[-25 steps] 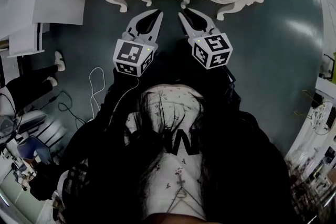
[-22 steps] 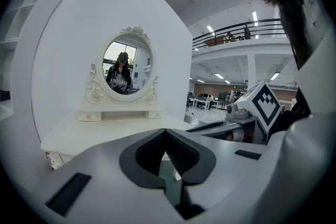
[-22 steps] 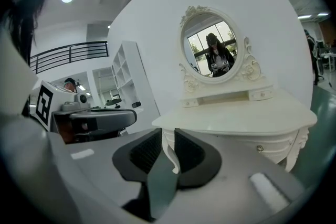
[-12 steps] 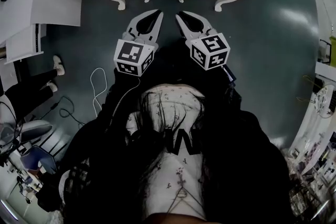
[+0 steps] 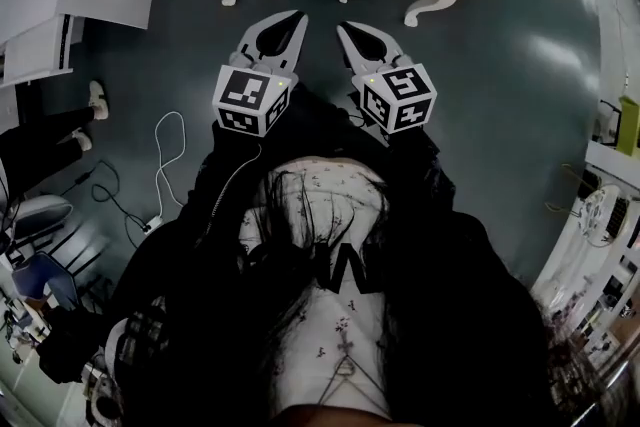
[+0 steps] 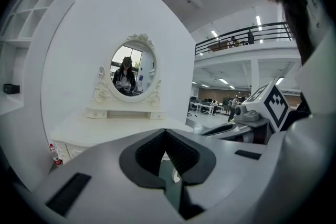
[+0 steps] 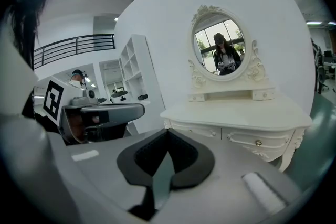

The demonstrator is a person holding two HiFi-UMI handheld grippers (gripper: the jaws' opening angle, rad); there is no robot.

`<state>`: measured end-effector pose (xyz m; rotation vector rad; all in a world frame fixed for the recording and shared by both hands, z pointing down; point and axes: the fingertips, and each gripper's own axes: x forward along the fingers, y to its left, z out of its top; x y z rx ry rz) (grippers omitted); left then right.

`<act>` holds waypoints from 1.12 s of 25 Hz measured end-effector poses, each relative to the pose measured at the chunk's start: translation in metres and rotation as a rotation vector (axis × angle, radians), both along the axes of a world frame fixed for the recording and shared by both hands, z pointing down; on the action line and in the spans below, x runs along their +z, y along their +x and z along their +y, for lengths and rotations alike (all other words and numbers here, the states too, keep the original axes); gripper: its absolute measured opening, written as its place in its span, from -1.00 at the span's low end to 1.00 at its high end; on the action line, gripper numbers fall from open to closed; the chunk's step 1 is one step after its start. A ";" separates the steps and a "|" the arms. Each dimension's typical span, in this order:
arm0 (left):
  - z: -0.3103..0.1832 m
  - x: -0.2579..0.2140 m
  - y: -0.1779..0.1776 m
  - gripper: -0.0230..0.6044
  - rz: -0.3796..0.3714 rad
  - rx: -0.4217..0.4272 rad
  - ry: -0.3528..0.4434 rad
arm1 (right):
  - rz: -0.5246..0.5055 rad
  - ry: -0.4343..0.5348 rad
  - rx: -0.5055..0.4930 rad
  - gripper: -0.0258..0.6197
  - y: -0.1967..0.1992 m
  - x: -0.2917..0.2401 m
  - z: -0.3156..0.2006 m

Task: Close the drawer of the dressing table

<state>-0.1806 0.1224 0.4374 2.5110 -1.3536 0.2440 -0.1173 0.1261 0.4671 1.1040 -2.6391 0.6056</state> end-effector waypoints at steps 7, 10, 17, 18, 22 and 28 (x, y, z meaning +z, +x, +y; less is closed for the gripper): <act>0.027 0.001 0.036 -0.93 -0.002 -0.013 -0.021 | -0.007 -0.019 -0.021 -0.89 0.032 0.002 0.019; 0.037 0.001 0.052 -0.93 -0.006 -0.010 -0.021 | -0.008 -0.020 -0.034 -0.89 0.046 0.001 0.028; 0.052 -0.002 0.076 -0.93 -0.024 -0.011 -0.013 | 0.004 -0.005 -0.058 -0.89 0.067 0.001 0.046; 0.053 -0.003 0.078 -0.93 -0.025 -0.010 -0.011 | 0.002 -0.003 -0.058 -0.89 0.069 0.000 0.046; 0.056 -0.003 0.083 -0.93 -0.032 -0.003 -0.006 | -0.002 0.003 -0.055 -0.89 0.073 -0.001 0.049; 0.057 -0.004 0.086 -0.93 -0.034 0.006 -0.007 | 0.000 -0.002 -0.051 -0.89 0.075 0.000 0.051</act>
